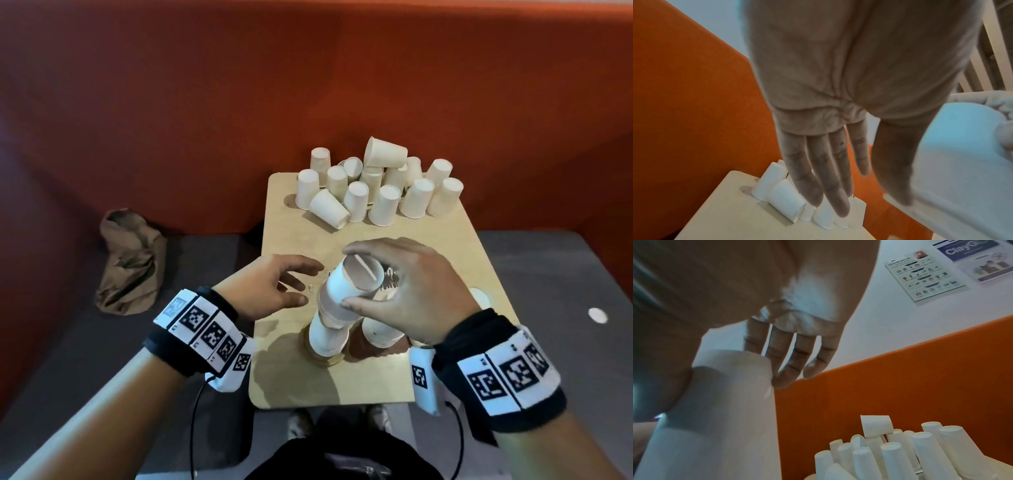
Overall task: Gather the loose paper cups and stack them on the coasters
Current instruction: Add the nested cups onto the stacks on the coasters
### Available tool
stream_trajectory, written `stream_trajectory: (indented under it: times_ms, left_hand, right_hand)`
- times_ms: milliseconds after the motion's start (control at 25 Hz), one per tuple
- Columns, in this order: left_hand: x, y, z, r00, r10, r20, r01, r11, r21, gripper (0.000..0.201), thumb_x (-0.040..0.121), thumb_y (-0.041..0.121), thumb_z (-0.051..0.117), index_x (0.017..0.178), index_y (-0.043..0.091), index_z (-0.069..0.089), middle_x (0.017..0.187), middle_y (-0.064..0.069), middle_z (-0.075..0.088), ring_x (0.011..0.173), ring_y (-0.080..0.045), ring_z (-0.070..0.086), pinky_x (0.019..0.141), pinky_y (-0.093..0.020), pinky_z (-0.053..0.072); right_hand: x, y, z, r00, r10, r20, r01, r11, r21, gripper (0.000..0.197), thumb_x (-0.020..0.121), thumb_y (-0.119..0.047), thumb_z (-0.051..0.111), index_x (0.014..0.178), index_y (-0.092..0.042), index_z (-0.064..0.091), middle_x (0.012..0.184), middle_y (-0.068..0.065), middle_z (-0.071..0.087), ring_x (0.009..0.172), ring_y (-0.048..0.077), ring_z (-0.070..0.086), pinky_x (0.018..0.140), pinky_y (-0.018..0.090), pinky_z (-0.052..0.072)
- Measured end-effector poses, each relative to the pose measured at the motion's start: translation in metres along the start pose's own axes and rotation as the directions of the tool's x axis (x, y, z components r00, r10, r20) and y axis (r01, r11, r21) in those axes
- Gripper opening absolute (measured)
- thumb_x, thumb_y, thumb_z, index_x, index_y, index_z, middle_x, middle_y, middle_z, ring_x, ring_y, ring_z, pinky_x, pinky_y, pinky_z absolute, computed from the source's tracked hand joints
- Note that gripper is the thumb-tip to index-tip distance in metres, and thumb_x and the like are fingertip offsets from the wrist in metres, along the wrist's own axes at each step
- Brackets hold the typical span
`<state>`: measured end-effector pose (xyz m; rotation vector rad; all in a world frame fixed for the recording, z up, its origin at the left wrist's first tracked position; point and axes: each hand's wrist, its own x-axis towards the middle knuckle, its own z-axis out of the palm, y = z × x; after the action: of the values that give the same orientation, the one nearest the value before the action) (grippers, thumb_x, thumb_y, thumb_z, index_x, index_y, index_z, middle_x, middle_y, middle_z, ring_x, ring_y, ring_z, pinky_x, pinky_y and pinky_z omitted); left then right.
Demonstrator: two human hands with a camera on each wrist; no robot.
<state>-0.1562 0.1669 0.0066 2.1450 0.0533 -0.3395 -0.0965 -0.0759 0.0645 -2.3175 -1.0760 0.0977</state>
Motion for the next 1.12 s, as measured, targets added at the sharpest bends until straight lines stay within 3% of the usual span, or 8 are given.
stream_trajectory:
  times_ms: [200, 280, 400, 480, 640, 840, 960, 1120]
  left_hand:
    - [0.007, -0.017, 0.016, 0.984, -0.127, 0.128, 0.117, 0.990, 0.078, 0.065, 0.080, 0.018, 0.079, 0.139, 0.028, 0.054, 0.129, 0.014, 0.062, 0.100, -0.004, 0.067, 0.090, -0.032, 0.057]
    - [0.011, -0.019, 0.024, 0.970, -0.139, 0.198, 0.113, 0.984, 0.137, 0.055, 0.084, 0.009, 0.070, 0.134, 0.027, 0.058, 0.123, 0.015, 0.065, 0.098, -0.009, 0.068, 0.090, -0.032, 0.057]
    - [0.019, -0.018, 0.029, 0.965, -0.156, 0.213, 0.110, 0.971, 0.214, 0.054, 0.086, -0.002, 0.054, 0.130, 0.028, 0.062, 0.119, 0.013, 0.067, 0.092, -0.008, 0.064, 0.084, -0.022, 0.051]
    - [0.025, -0.018, 0.030, 0.960, -0.179, 0.214, 0.126, 0.963, 0.237, 0.055, 0.086, -0.005, 0.050, 0.130, 0.024, 0.062, 0.128, 0.008, 0.066, 0.097, -0.005, 0.060, 0.085, -0.018, 0.044]
    - [0.036, -0.016, 0.034, 0.945, -0.225, 0.239, 0.155, 0.948, 0.278, 0.050, 0.089, -0.002, 0.051, 0.132, 0.021, 0.061, 0.132, 0.002, 0.064, 0.123, -0.015, 0.057, 0.096, -0.023, 0.041]
    - [0.046, -0.011, 0.035, 0.927, -0.264, 0.268, 0.175, 0.933, 0.314, 0.049, 0.092, -0.001, 0.048, 0.135, 0.019, 0.058, 0.137, 0.000, 0.061, 0.127, -0.020, 0.053, 0.099, -0.026, 0.041]
    - [0.047, -0.015, 0.033, 0.916, -0.278, 0.289, 0.183, 0.931, 0.317, 0.052, 0.089, -0.002, 0.047, 0.132, 0.023, 0.061, 0.136, 0.002, 0.061, 0.128, -0.019, 0.053, 0.105, -0.031, 0.042]
    - [0.053, -0.016, 0.026, 0.916, -0.286, 0.282, 0.182, 0.922, 0.342, 0.052, 0.090, -0.001, 0.047, 0.133, 0.024, 0.060, 0.137, 0.002, 0.060, 0.128, -0.016, 0.052, 0.105, -0.029, 0.041]
  right_hand:
    - [0.002, 0.001, 0.028, 0.991, 0.032, 0.128, -0.022, 0.996, -0.082, 0.057, 0.068, -0.057, 0.074, 0.120, -0.037, 0.064, 0.118, -0.018, 0.068, 0.107, 0.011, 0.061, 0.093, 0.031, 0.048]
    - [0.004, 0.005, 0.040, 0.985, 0.032, 0.170, -0.012, 0.993, -0.115, 0.057, 0.067, -0.056, 0.073, 0.119, -0.036, 0.064, 0.118, -0.017, 0.069, 0.108, 0.013, 0.061, 0.094, 0.035, 0.048]
    - [0.007, 0.014, 0.059, 0.961, 0.059, 0.269, -0.016, 0.987, -0.158, 0.058, 0.068, -0.048, 0.079, 0.122, -0.033, 0.063, 0.122, -0.013, 0.066, 0.112, 0.015, 0.057, 0.097, 0.035, 0.046]
    - [0.009, 0.018, 0.069, 0.941, 0.079, 0.330, -0.023, 0.985, -0.170, 0.061, 0.070, -0.046, 0.080, 0.126, -0.033, 0.060, 0.126, -0.011, 0.064, 0.116, 0.015, 0.054, 0.099, 0.033, 0.043]
    - [0.015, 0.021, 0.074, 0.936, 0.078, 0.342, -0.017, 0.984, -0.178, 0.062, 0.071, -0.048, 0.079, 0.127, -0.031, 0.058, 0.127, -0.009, 0.063, 0.115, 0.018, 0.055, 0.098, 0.032, 0.042]
    - [0.018, 0.025, 0.075, 0.923, 0.083, 0.376, -0.017, 0.984, -0.176, 0.068, 0.067, -0.055, 0.080, 0.127, -0.032, 0.057, 0.126, -0.010, 0.062, 0.115, 0.017, 0.054, 0.097, 0.032, 0.043]
    - [0.019, 0.024, 0.068, 0.904, 0.088, 0.418, -0.017, 0.985, -0.171, 0.082, 0.059, -0.067, 0.081, 0.129, -0.033, 0.057, 0.128, -0.013, 0.060, 0.115, 0.013, 0.053, 0.099, 0.031, 0.043]
    - [0.025, 0.020, 0.057, 0.901, 0.070, 0.429, -0.009, 0.990, -0.142, 0.090, 0.054, -0.081, 0.074, 0.128, -0.031, 0.058, 0.126, -0.014, 0.061, 0.112, 0.009, 0.055, 0.097, 0.031, 0.045]
